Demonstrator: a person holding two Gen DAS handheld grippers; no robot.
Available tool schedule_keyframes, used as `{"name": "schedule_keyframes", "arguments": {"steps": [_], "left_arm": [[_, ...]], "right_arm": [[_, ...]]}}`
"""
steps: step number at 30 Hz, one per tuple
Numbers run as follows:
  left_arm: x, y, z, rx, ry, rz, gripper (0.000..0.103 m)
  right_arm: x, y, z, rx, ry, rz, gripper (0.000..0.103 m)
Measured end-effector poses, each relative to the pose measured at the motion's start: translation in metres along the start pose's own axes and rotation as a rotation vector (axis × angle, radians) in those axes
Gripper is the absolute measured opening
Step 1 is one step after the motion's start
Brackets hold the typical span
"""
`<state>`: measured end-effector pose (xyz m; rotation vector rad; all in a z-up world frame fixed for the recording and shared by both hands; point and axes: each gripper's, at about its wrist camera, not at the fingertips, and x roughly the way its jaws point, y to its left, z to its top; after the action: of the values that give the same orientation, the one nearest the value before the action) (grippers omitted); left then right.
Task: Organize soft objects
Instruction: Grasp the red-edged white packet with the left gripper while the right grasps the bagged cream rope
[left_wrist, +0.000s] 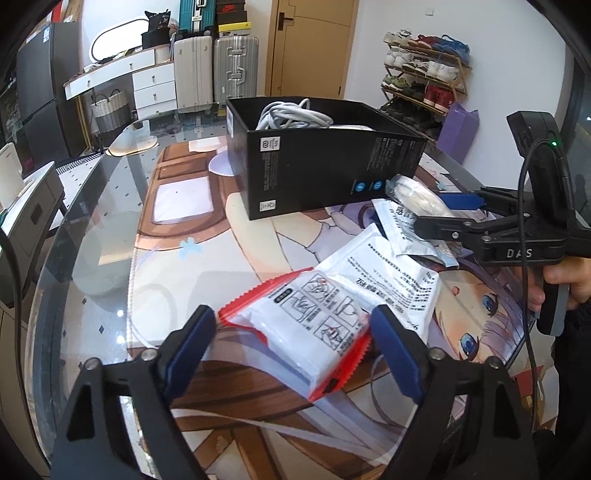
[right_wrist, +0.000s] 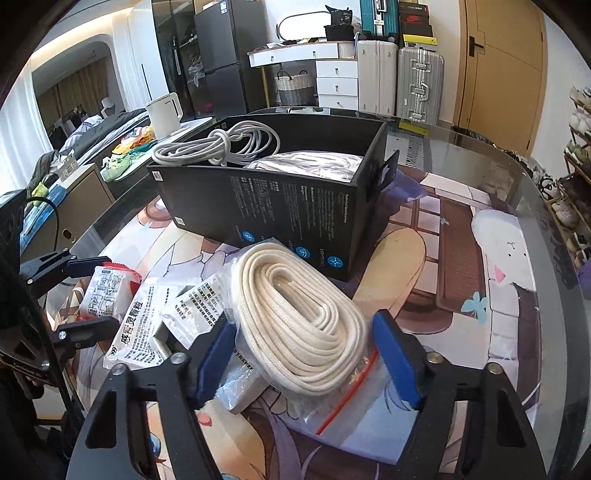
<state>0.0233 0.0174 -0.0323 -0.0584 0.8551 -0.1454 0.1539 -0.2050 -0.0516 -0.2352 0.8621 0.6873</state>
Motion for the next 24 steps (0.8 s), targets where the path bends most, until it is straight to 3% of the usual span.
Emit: {"name": "schedule_keyframes", "arguments": {"steps": [7,18,24], "left_arm": [[-0.005,-0.001,0.000,0.000,-0.017,-0.019,0.070],[-0.007,0.000,0.000,-0.007,-0.037,-0.017,0.058],[-0.011,0.002,0.000,-0.020,-0.054,-0.024,0.054]], "right_arm": [[-0.003,-0.002,0.000,-0.007,-0.010,0.004,0.062],[-0.007,-0.006,-0.001,-0.004,-0.029,0.014,0.053],[-0.015,-0.008,-0.001,-0.012,-0.059,0.014,0.040]]}}
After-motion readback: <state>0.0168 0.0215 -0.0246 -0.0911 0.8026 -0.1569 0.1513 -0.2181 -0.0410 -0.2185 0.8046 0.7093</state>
